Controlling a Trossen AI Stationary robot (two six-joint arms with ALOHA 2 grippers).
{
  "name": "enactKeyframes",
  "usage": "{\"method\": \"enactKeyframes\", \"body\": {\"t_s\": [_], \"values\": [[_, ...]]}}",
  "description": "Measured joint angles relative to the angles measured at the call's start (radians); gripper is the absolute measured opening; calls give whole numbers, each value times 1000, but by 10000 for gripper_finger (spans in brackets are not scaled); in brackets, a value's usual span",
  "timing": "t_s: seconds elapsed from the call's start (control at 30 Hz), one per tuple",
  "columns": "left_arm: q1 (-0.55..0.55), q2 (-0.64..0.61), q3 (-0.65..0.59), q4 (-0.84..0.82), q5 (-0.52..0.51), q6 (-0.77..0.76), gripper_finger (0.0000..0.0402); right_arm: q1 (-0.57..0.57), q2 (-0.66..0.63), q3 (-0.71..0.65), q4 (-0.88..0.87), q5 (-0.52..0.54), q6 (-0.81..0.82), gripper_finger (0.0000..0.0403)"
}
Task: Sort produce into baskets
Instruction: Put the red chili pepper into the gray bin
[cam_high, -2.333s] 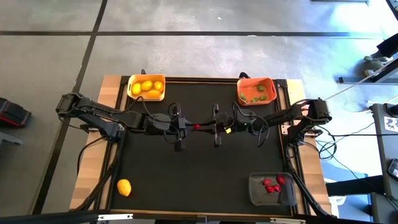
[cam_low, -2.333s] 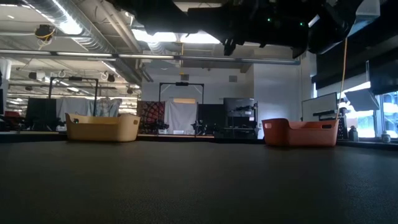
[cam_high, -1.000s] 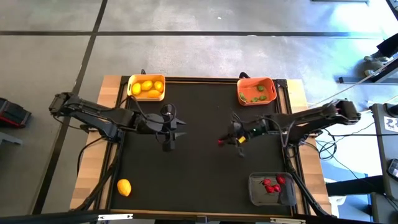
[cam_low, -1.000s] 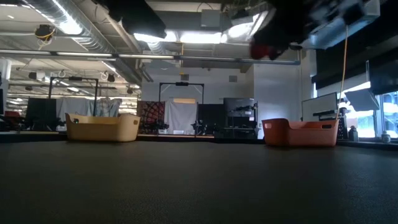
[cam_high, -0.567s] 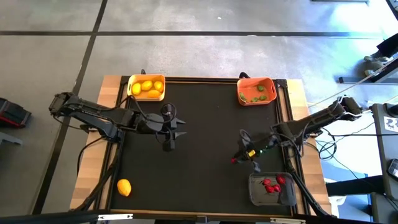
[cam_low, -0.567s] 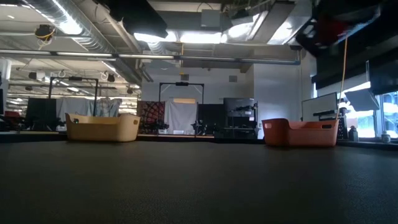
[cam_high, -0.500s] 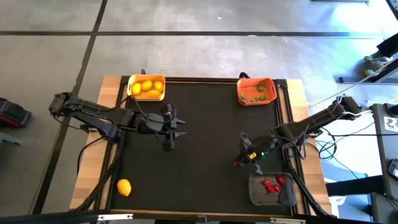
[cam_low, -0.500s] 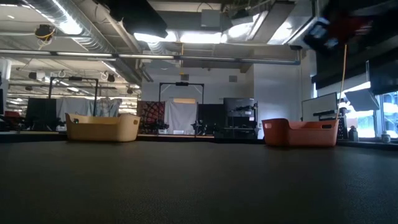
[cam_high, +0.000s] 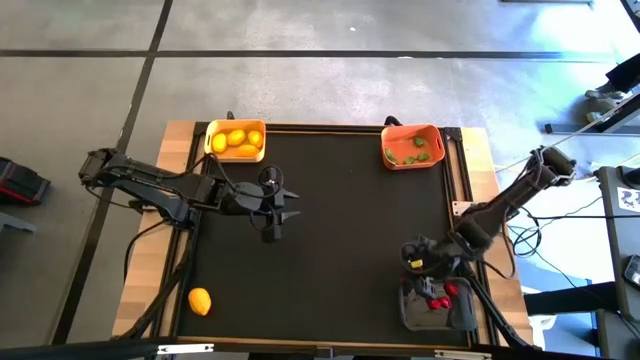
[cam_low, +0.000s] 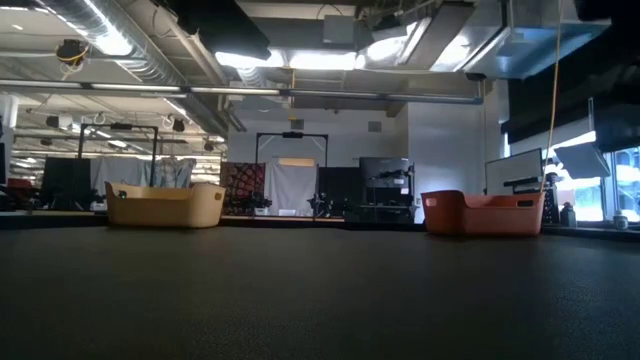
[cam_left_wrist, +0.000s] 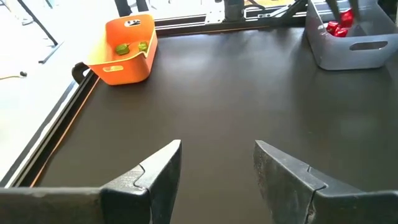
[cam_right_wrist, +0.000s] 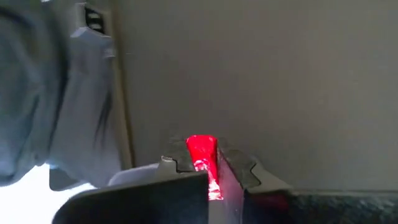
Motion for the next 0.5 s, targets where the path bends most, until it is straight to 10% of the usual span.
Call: {"method": "enactKeyframes", "body": {"t_s": [0.5], "values": [[0,1,0,0,-16,27,194,182,15,0,-168,80,526,5]]}}
